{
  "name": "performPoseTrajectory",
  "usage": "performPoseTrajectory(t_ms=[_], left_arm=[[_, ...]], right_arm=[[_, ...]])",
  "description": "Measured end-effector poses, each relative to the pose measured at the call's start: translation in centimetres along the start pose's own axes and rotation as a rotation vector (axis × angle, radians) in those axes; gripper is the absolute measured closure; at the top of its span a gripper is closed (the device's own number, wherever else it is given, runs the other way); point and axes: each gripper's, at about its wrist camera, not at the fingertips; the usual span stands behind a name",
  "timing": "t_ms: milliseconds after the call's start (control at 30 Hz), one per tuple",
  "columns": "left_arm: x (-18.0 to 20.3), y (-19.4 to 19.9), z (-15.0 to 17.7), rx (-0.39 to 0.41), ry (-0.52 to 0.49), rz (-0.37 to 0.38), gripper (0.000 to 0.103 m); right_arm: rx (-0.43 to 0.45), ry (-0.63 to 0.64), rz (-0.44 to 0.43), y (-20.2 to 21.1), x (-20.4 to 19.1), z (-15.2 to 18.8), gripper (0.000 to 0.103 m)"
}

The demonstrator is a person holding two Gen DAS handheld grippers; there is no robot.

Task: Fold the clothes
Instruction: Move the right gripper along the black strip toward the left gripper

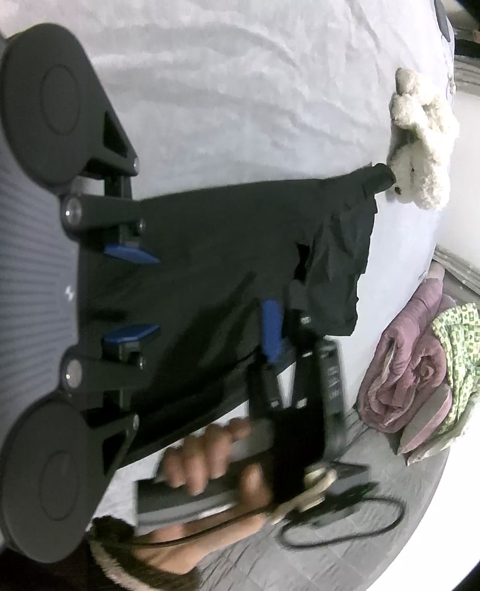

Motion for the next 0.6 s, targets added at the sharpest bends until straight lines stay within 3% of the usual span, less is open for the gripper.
performPoseTrajectory(t_ms=[333,600], left_arm=[[-1.8,2.9,2.0,0.019,-0.003,-0.009,0.068],[-3.4,4.5,4.8,0.020,0.035,0.068,0.073]], right_arm=[[-0.093,-0.086,-0.102,2.0,-0.2,6.7,0.061],[-0.180,-0.138,-0.207,2.7,-0.5,14.7,0.061]])
Point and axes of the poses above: each gripper's, at about its wrist camera, not at the fingertips, and y roughly against the way its jaws point, x to its right, z to its underside, and after that the axes turned 10 degrees about -x, right-handed
